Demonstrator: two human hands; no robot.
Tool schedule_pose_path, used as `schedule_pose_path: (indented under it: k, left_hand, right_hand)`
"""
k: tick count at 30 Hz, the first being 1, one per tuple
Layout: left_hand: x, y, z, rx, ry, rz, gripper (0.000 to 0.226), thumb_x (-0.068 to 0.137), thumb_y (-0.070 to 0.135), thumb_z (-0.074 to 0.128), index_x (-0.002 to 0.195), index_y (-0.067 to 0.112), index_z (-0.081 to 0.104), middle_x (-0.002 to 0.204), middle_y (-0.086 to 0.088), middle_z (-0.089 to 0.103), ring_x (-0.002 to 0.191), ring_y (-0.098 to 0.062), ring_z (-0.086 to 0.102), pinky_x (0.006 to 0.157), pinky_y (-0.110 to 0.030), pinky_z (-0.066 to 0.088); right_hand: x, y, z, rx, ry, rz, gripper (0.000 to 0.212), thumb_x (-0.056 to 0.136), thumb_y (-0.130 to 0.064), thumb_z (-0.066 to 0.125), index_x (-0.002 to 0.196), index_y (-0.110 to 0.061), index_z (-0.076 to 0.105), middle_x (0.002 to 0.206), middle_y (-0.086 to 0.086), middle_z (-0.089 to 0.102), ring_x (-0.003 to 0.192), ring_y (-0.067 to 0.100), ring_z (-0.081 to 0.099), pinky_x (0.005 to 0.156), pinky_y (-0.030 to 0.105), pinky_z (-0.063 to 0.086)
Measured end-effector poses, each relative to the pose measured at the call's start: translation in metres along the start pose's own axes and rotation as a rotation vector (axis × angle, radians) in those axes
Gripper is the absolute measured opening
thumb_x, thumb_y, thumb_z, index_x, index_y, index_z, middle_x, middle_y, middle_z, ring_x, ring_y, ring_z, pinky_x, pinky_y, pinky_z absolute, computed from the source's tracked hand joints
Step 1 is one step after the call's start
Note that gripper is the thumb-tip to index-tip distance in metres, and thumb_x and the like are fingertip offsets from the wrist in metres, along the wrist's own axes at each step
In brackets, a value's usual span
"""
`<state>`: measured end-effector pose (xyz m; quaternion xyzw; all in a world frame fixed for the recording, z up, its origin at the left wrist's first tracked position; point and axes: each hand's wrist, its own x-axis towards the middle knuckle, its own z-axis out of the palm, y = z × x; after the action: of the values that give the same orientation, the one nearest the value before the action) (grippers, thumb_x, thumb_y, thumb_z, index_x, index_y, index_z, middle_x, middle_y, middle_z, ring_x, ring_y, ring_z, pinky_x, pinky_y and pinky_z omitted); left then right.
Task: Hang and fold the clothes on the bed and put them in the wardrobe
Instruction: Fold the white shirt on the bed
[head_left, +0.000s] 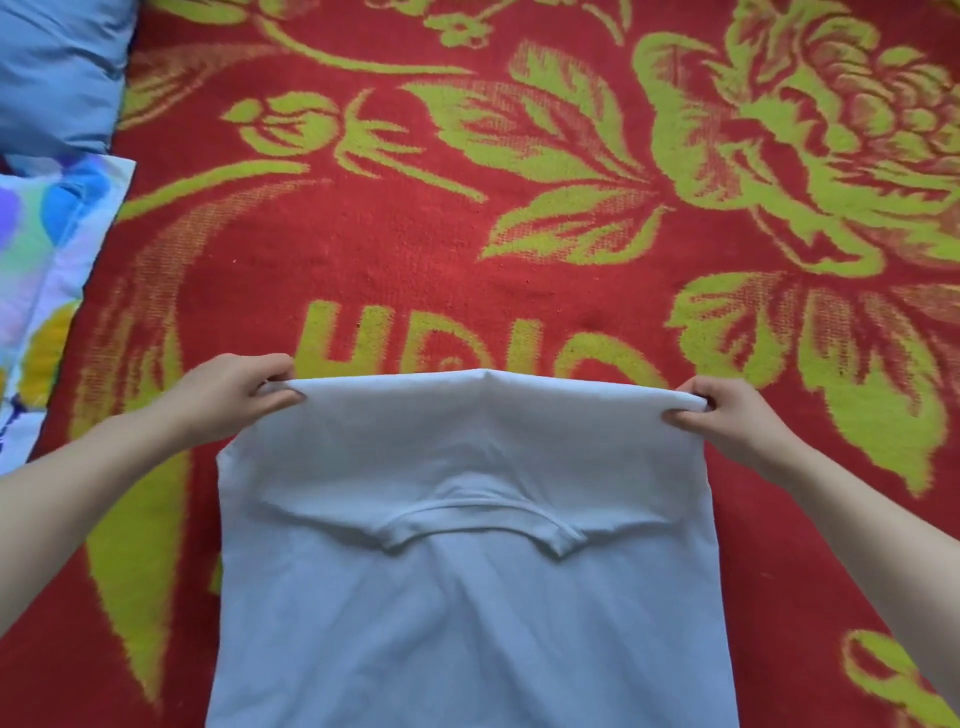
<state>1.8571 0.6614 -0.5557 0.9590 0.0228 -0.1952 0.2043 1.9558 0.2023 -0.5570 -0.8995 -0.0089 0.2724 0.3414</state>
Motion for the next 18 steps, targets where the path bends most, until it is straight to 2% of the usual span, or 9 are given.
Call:
schedule_pose_path:
  k: [3, 5, 8, 9, 11, 13, 15, 16, 18]
  left_hand:
    - [-0.034, 0.006, -0.01, 0.054, 0.096, 0.12, 0.023, 0.077, 0.02, 0.075, 0.066, 0.016, 0.055, 0.05, 0.01, 0.048, 0.05, -0.005, 0.046, 0.043, -0.028, 0.03]
    - [-0.062, 0.011, -0.012, 0.077, 0.186, 0.237, 0.025, 0.077, 0.03, 0.076, 0.066, 0.014, 0.06, 0.063, 0.021, 0.052, 0.058, 0.001, 0.045, 0.041, -0.025, 0.029]
    - [-0.1, 0.015, -0.007, 0.162, 0.26, 0.383, 0.046, 0.084, 0.056, 0.046, 0.066, 0.016, 0.059, 0.057, 0.011, 0.052, 0.065, -0.014, 0.043, 0.041, -0.026, 0.031]
    - [-0.111, 0.016, -0.003, 0.211, 0.267, 0.44, 0.046, 0.09, 0.057, 0.036, 0.069, 0.02, 0.054, 0.055, 0.007, 0.052, 0.065, -0.018, 0.041, 0.04, -0.024, 0.032]
    - [-0.137, 0.017, 0.012, 0.302, 0.265, 0.581, 0.031, 0.097, 0.04, 0.032, 0.073, 0.023, 0.038, 0.053, -0.002, 0.047, 0.055, -0.019, 0.04, 0.038, -0.023, 0.033]
    - [-0.163, 0.019, 0.031, 0.365, 0.204, 0.655, 0.018, 0.087, 0.022, 0.042, 0.073, 0.023, 0.031, 0.054, -0.002, 0.043, 0.045, -0.022, 0.044, 0.038, -0.023, 0.032]
    - [-0.185, 0.02, 0.055, 0.403, 0.119, 0.658, 0.016, 0.071, 0.014, 0.042, 0.073, 0.022, 0.029, 0.056, -0.001, 0.044, 0.043, -0.021, 0.047, 0.037, -0.023, 0.028]
    - [-0.194, 0.022, 0.066, 0.407, 0.07, 0.629, 0.016, 0.065, 0.013, 0.039, 0.073, 0.022, 0.029, 0.055, 0.0, 0.046, 0.042, -0.02, 0.048, 0.038, -0.022, 0.024]
    - [-0.202, 0.024, 0.09, 0.441, 0.025, 0.58, 0.023, 0.057, 0.009, 0.039, 0.073, 0.021, 0.029, 0.052, 0.001, 0.047, 0.04, -0.018, 0.049, 0.038, -0.021, 0.019]
  right_hand:
    - [-0.029, -0.002, -0.009, -0.025, 0.001, -0.069, 0.006, 0.08, 0.004, 0.066, 0.075, 0.004, 0.062, 0.066, 0.01, 0.053, 0.062, 0.017, 0.042, 0.058, 0.03, 0.03]
    - [-0.055, -0.001, -0.012, -0.03, -0.014, -0.098, 0.009, 0.079, 0.006, 0.067, 0.073, 0.0, 0.063, 0.066, 0.013, 0.055, 0.06, 0.012, 0.042, 0.057, 0.028, 0.031]
    - [-0.093, 0.008, -0.011, -0.064, -0.043, -0.174, 0.015, 0.077, 0.009, 0.067, 0.072, -0.004, 0.063, 0.066, 0.012, 0.062, 0.057, 0.005, 0.043, 0.054, 0.019, 0.031]
    - [-0.105, 0.013, -0.009, -0.075, -0.049, -0.195, 0.017, 0.076, 0.01, 0.068, 0.071, -0.005, 0.063, 0.066, 0.008, 0.062, 0.057, 0.005, 0.044, 0.054, 0.018, 0.031]
    - [-0.128, 0.023, -0.003, -0.121, -0.043, -0.236, 0.02, 0.071, 0.014, 0.069, 0.07, -0.006, 0.063, 0.063, 0.002, 0.06, 0.058, 0.007, 0.044, 0.054, 0.02, 0.031]
    - [-0.147, 0.032, 0.006, -0.267, -0.039, -0.351, 0.027, 0.06, 0.016, 0.074, 0.068, -0.007, 0.063, 0.061, -0.006, 0.058, 0.061, 0.009, 0.045, 0.055, 0.023, 0.03]
    - [-0.162, 0.045, 0.022, -0.499, -0.11, -0.494, 0.031, 0.054, 0.005, 0.081, 0.072, -0.012, 0.062, 0.067, -0.009, 0.059, 0.067, 0.008, 0.048, 0.057, 0.022, 0.03]
    - [-0.169, 0.051, 0.033, -0.621, -0.198, -0.492, 0.026, 0.063, -0.008, 0.081, 0.081, -0.014, 0.062, 0.077, -0.008, 0.062, 0.073, 0.006, 0.052, 0.06, 0.021, 0.03]
    - [-0.179, 0.067, 0.058, -0.802, -0.436, -0.342, 0.027, 0.085, -0.034, 0.062, 0.109, -0.021, 0.057, 0.107, -0.008, 0.059, 0.096, 0.014, 0.056, 0.07, 0.026, 0.032]
